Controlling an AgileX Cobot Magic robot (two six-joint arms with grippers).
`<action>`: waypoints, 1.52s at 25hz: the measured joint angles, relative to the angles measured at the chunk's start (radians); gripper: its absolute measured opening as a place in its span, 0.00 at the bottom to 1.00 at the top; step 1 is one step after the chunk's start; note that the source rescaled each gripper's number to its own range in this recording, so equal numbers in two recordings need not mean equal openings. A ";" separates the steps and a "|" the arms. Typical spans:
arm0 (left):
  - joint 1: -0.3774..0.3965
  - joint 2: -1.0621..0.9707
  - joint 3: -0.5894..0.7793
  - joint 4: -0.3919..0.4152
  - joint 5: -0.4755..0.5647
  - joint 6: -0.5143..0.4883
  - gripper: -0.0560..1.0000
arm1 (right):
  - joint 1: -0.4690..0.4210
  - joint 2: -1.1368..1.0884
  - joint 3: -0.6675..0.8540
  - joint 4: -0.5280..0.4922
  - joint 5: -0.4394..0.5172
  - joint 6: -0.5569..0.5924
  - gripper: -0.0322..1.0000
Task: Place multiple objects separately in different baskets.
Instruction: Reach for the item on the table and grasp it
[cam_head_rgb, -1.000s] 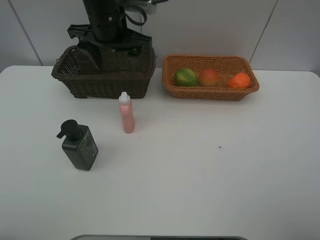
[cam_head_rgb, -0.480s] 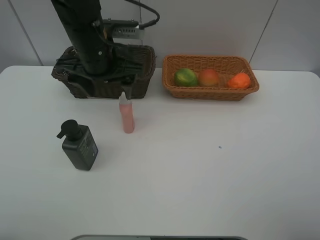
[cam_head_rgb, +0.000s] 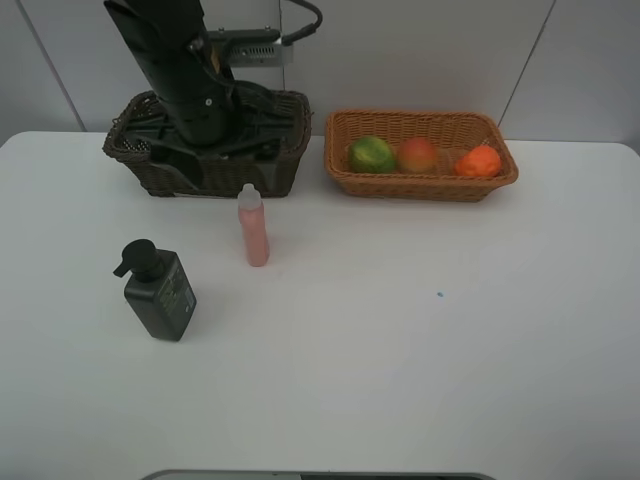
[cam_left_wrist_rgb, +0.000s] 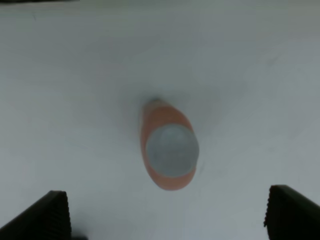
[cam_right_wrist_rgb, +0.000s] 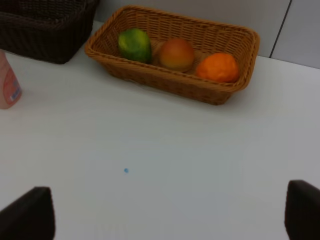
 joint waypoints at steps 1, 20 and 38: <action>0.000 0.006 0.000 0.000 -0.003 0.000 1.00 | 0.000 0.000 0.000 0.000 0.000 0.000 0.99; 0.000 0.186 0.000 0.025 -0.093 0.012 1.00 | 0.000 0.000 0.000 0.000 0.000 0.000 0.99; 0.014 0.211 0.003 0.023 -0.139 0.012 0.44 | 0.000 0.000 0.000 0.000 0.000 0.000 0.99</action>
